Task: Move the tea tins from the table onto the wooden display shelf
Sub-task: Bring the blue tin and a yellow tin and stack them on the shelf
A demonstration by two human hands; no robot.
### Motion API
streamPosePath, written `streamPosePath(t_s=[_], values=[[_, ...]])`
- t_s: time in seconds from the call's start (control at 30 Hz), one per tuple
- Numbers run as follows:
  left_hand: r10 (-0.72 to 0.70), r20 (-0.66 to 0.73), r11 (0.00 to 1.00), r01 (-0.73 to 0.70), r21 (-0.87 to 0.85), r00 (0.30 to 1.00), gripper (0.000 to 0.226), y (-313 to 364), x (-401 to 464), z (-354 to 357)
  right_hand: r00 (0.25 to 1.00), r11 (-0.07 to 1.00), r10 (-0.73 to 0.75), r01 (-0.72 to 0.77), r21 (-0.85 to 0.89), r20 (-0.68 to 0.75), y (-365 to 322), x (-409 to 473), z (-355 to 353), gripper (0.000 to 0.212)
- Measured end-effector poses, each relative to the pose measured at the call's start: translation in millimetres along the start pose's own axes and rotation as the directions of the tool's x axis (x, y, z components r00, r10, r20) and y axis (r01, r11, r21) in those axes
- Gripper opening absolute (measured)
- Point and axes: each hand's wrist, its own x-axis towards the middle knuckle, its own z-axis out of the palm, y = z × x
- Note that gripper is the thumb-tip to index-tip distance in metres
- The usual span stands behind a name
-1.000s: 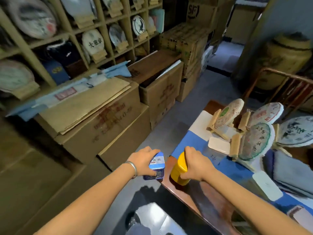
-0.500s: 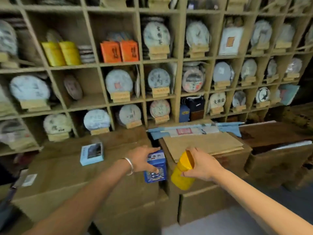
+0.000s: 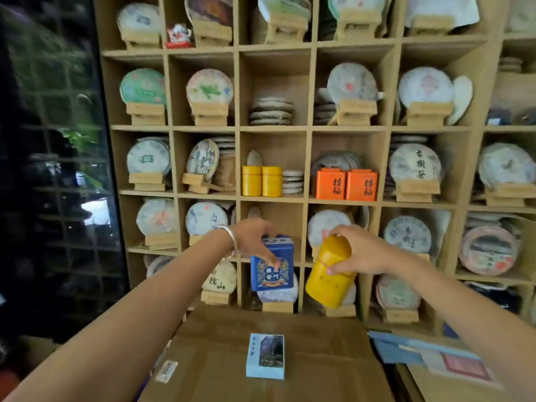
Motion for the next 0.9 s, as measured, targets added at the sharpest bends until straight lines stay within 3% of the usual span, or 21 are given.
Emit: streamPosePath(t_s=[0.33,0.57,0.7,0.9], values=[[-0.024,-0.111,0.999,0.027,0.025,0.993,0.078,-64,75,-91,0.979,0.982,-0.184,0.179,-0.06,-0.091,-32,150,-56,0.087],[-0.006,-0.138,0.999,0.001,-0.033,0.99,0.071,-106,165,-139,0.963,0.962,-0.214,0.178,-0.208,-0.161,-17,265,-96,0.095],[-0.004,-0.142,0.997,-0.008,-0.082,0.99,0.066,-133,206,-158,0.971,0.945,-0.2,0.157,-0.287,-0.129,-6,322,-115,0.096],[0.021,-0.101,0.996,-0.03,-0.084,0.995,0.066,-172,258,-174,0.99,0.956,-0.14,0.127,-0.265,-0.031,8,388,-114,0.097]])
